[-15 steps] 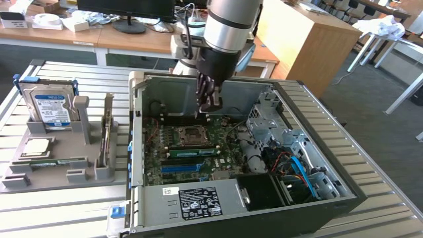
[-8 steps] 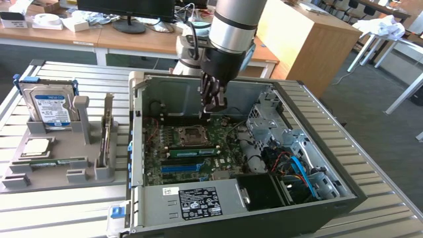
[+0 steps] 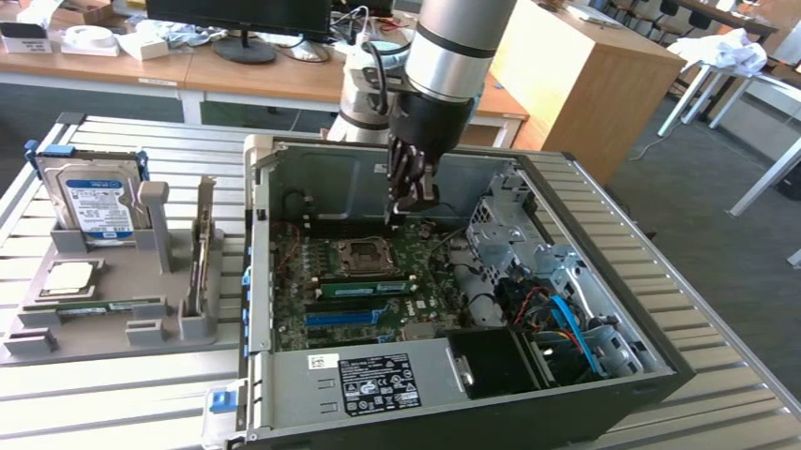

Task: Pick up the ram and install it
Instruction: 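Press down the ram until it locks into place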

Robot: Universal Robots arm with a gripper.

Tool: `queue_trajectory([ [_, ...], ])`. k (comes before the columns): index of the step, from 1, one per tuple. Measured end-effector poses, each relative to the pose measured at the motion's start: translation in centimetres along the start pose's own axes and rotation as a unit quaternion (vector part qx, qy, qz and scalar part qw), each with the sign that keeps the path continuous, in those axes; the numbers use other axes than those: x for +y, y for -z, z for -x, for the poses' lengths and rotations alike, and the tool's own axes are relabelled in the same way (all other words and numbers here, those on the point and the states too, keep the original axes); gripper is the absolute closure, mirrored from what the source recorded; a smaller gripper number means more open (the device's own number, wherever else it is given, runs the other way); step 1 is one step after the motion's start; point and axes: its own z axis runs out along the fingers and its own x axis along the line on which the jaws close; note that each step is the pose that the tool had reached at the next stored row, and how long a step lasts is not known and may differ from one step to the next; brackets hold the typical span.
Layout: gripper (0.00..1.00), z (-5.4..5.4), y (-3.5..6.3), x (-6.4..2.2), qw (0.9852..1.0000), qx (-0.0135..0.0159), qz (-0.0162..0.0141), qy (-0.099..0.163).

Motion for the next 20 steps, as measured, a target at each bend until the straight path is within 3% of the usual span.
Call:
queue_trajectory([
  [15, 0.90, 0.00, 0.00, -0.05, 1.0000, 0.0000, 0.0000, -0.001],
  [20, 0.90, 0.00, -0.03, -0.04, 0.9996, -0.0012, -0.0006, -0.029],
])
